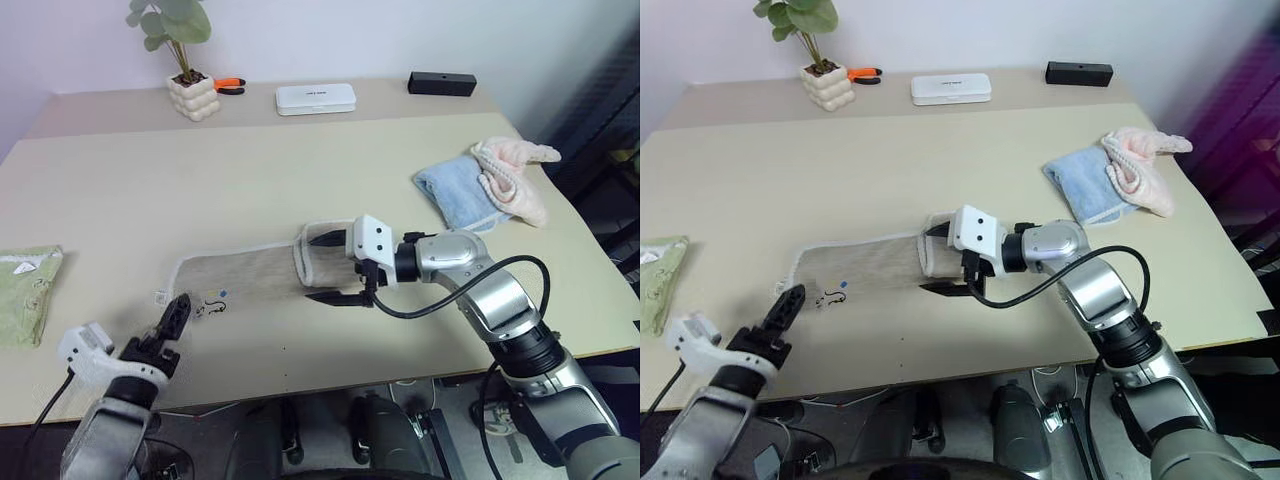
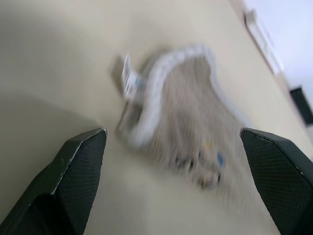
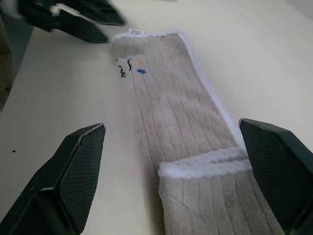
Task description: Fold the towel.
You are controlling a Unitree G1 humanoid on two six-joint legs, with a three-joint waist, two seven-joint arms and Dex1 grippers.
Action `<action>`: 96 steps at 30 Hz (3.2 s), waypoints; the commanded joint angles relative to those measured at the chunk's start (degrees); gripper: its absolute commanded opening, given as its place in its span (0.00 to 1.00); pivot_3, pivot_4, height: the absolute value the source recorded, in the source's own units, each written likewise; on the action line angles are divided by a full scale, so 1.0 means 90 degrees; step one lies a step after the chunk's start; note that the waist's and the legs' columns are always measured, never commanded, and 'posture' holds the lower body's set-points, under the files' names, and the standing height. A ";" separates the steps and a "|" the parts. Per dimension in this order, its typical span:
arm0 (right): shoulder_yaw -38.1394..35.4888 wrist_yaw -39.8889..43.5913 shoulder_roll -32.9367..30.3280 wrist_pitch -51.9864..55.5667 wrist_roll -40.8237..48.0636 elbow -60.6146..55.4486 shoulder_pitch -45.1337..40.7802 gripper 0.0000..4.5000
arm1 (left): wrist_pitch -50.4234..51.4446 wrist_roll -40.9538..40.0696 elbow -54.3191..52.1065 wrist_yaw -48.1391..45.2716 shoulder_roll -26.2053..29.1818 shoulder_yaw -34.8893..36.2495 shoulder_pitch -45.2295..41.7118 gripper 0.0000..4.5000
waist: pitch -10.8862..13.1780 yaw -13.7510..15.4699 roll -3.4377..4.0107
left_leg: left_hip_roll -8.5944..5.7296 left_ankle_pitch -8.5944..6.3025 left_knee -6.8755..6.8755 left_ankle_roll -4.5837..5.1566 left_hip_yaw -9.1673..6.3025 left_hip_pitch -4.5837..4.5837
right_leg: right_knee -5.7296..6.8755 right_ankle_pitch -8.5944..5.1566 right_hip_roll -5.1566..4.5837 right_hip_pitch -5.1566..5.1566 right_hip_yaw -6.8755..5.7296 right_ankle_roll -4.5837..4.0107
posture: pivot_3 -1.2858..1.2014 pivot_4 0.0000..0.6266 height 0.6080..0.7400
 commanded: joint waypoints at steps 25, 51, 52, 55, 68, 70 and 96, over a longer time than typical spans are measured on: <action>-0.0179 -0.0154 -0.0089 -0.0127 -0.0137 -0.0253 0.0197 1.00 | -0.0037 -0.0331 0.0475 -0.1049 0.2076 0.1710 -0.1247 0.00 | -0.0004 0.0265 -0.0011 | 0.0013 0.0014 -0.0002 -0.0018 -0.0006 -0.0008 | 0.0007 0.0000 0.0026 -0.0012 -0.0010 -0.0001 | 0.52 0.24 0.93; -0.0651 -0.0509 -0.0394 -0.0407 -0.0442 0.0260 0.0551 1.00 | 0.1394 0.2260 0.1004 -0.4775 0.2675 -0.2493 -0.4395 0.20 | -0.0003 0.0259 -0.0012 | 0.0083 0.0071 -0.0019 -0.0076 -0.0006 -0.0026 | 0.0033 0.0026 0.0113 -0.0030 -0.0012 0.0017 | 0.52 0.24 0.93; -0.0658 -0.0513 -0.0407 -0.0414 -0.0449 0.0273 0.0550 1.00 | 0.1421 0.2187 0.0987 -0.4770 0.2652 -0.2392 -0.4377 0.30 | -0.0003 0.0259 -0.0012 | 0.0084 0.0071 -0.0018 -0.0075 -0.0006 -0.0025 | 0.0033 0.0027 0.0113 -0.0030 -0.0012 0.0016 | 0.52 0.24 0.93; -0.0712 -0.0505 -0.0493 -0.0476 -0.0499 0.0415 0.0484 1.00 | 0.1588 0.1459 0.0880 -0.4768 0.2684 -0.1678 -0.4245 0.62 | -0.0003 0.0253 -0.0012 | 0.0087 0.0072 -0.0018 -0.0074 -0.0009 -0.0025 | 0.0034 0.0027 0.0114 -0.0030 -0.0013 0.0014 | 0.52 0.24 0.93; -0.1179 -0.0541 0.0076 0.0428 0.0495 0.0348 -0.0222 0.01 | 0.1166 0.2330 0.0903 -0.4342 0.3283 -0.0308 -0.3264 0.14 | -0.0003 0.0258 -0.0013 | 0.0091 0.0071 -0.0013 -0.0074 -0.0007 -0.0023 | 0.0036 0.0031 0.0118 -0.0028 -0.0014 0.0009 | 0.52 0.24 0.93; -0.1012 -0.0628 0.0345 0.0580 0.0509 0.0304 -0.0268 0.01 | 0.1003 0.2851 0.0860 -0.4468 0.3198 -0.0815 -0.3240 0.14 | -0.0003 0.0269 -0.0013 | 0.0091 0.0070 -0.0014 -0.0077 -0.0007 -0.0025 | 0.0036 0.0032 0.0119 -0.0030 -0.0016 0.0007 | 0.52 0.24 0.93; -0.1497 -0.1784 0.0959 0.3069 0.1053 0.0160 0.0337 0.96 | -0.1357 0.5626 0.0882 -0.4932 0.2000 -0.1097 -0.1562 0.14 | -0.0008 0.0224 -0.0013 | 0.0096 0.0062 -0.0017 -0.0096 0.0008 -0.0035 | 0.0063 0.0041 0.0093 -0.0069 -0.0011 -0.0010 | 0.52 0.24 0.93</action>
